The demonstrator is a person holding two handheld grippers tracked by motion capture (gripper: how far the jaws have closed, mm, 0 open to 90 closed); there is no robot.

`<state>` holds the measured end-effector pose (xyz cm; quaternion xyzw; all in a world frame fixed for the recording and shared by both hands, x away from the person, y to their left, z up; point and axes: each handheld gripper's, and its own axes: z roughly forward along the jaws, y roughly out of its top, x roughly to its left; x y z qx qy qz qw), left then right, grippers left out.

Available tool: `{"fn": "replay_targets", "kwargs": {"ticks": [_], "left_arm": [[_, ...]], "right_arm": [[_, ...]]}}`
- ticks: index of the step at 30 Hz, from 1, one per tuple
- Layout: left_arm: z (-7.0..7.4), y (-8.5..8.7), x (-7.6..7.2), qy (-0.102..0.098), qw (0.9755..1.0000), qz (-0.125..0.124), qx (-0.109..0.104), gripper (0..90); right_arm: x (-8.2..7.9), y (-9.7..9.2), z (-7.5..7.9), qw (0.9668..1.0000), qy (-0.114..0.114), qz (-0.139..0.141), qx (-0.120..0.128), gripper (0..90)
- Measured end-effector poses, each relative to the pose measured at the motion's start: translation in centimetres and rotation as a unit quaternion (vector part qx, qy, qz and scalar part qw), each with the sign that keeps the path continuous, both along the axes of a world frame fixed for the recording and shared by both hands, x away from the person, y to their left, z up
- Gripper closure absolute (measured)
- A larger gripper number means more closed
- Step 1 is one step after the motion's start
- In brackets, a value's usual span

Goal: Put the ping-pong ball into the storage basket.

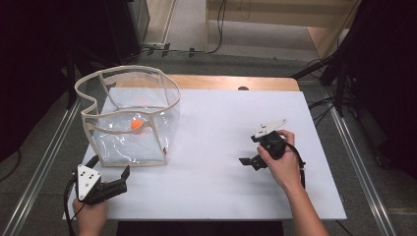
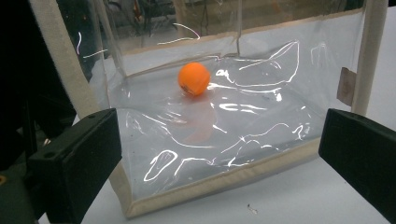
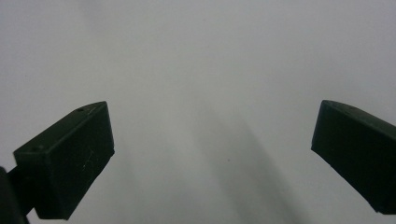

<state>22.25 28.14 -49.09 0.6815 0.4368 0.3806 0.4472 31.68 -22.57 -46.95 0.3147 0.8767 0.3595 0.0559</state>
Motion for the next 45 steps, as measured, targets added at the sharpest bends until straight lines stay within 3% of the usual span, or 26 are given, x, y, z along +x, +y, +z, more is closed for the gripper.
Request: {"fn": "replay_targets", "kwargs": {"ticks": [45], "left_arm": [[0.0,-0.1,0.0,-0.001,1.0,0.001,0.002,0.0]], "right_arm": [[-4.4,-7.0,-2.7,0.9956,-0.019,-0.075,0.052,0.0]]}}
